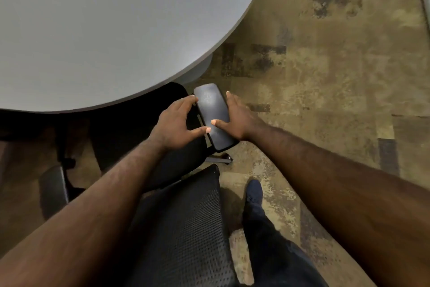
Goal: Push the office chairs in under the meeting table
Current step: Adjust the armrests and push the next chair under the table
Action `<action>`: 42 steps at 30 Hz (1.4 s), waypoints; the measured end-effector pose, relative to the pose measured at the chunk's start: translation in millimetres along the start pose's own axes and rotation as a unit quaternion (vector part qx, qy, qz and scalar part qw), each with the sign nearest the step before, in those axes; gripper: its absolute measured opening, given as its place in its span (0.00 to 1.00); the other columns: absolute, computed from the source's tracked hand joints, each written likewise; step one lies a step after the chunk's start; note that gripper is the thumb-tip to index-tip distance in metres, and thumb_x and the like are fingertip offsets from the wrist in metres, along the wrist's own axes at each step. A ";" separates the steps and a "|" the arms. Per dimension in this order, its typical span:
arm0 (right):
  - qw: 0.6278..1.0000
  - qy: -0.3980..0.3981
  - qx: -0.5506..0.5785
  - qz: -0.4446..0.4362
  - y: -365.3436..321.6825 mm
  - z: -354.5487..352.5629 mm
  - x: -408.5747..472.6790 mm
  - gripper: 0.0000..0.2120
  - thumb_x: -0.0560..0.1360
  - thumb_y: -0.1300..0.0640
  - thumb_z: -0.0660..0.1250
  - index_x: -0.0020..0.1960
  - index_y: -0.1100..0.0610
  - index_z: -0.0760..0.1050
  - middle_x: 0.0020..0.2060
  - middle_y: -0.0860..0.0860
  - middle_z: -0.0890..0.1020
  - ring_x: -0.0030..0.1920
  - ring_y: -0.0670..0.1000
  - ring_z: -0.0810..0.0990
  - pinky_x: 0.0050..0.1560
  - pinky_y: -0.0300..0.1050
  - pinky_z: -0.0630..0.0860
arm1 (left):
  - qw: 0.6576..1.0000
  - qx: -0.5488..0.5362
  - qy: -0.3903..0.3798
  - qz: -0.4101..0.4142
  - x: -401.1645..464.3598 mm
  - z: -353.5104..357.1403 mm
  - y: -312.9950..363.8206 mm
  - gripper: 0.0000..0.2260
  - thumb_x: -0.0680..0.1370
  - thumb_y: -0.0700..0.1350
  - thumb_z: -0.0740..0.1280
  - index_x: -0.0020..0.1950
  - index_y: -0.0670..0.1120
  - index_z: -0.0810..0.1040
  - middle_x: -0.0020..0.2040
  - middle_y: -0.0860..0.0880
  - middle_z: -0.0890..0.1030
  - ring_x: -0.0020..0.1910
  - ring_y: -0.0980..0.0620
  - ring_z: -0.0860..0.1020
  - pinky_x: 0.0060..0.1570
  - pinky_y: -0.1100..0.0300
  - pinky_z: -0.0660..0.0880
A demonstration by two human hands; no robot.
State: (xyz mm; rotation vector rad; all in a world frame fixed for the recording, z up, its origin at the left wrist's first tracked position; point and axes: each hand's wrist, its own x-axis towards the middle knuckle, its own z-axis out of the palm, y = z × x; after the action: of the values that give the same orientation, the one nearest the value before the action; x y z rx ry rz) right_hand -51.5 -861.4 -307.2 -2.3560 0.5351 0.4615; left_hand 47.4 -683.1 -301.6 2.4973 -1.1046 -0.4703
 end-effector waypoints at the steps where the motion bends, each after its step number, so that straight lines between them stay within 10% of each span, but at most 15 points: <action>1: 1.000 -0.004 0.014 -0.001 5.2 1.3 7.0 0.46 0.76 0.40 0.65 0.79 0.60 0.42 0.79 0.57 0.50 0.77 0.58 0.54 0.74 0.55 0.58 | 1.000 0.002 -0.004 -0.005 4.9 5.3 0.1 0.41 0.70 0.63 0.72 0.75 0.45 0.64 0.74 0.45 0.68 0.74 0.46 0.64 0.72 0.47 0.62; 7: 0.979 -0.032 0.196 0.033 27.7 19.8 45.8 0.40 0.74 0.45 0.71 0.76 0.62 0.57 0.73 0.60 0.67 0.71 0.58 0.68 0.69 0.55 0.67 | 0.997 0.032 -0.064 -0.010 22.8 38.4 -2.9 0.46 0.68 0.66 0.72 0.78 0.45 0.59 0.78 0.46 0.60 0.77 0.45 0.57 0.75 0.48 0.56; 11: 0.903 -0.078 0.415 0.079 38.0 32.4 62.2 0.23 0.68 0.47 0.77 0.58 0.54 0.77 0.54 0.52 0.83 0.53 0.51 0.83 0.56 0.51 0.80 | 0.992 0.049 -0.119 -0.012 25.7 57.4 -5.9 0.51 0.66 0.67 0.72 0.80 0.48 0.51 0.80 0.51 0.49 0.79 0.49 0.47 0.75 0.42 0.50; 15: 0.841 -0.127 0.518 0.091 47.8 43.7 77.2 0.27 0.65 0.52 0.80 0.60 0.57 0.79 0.51 0.53 0.85 0.51 0.52 0.84 0.56 0.54 0.80 | 0.994 0.018 -0.112 -0.006 27.7 66.2 -12.9 0.55 0.64 0.66 0.73 0.80 0.49 0.47 0.80 0.52 0.44 0.78 0.52 0.41 0.74 0.47 0.43; 28: 0.777 -0.313 0.539 0.089 60.1 50.3 112.8 0.27 0.64 0.66 0.77 0.62 0.60 0.78 0.56 0.60 0.83 0.56 0.61 0.82 0.58 0.63 0.76 | 0.996 -0.003 -0.091 0.014 28.4 80.9 -30.8 0.56 0.62 0.76 0.66 0.80 0.51 0.44 0.79 0.57 0.40 0.77 0.56 0.37 0.73 0.50 0.40; 42: 0.790 -0.303 0.517 0.131 79.0 80.2 135.1 0.27 0.65 0.75 0.73 0.62 0.63 0.77 0.57 0.63 0.82 0.56 0.62 0.81 0.59 0.66 0.75 | 0.991 0.012 -0.133 0.007 33.5 120.8 -48.5 0.58 0.62 0.73 0.68 0.80 0.51 0.42 0.79 0.55 0.38 0.77 0.54 0.36 0.75 0.48 0.40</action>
State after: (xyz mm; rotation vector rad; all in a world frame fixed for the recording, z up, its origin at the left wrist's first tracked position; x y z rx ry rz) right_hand 10.6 -895.9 -468.1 -0.9975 0.5868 0.7614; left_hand 46.2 -701.7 -434.6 2.4971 -1.2299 -0.8101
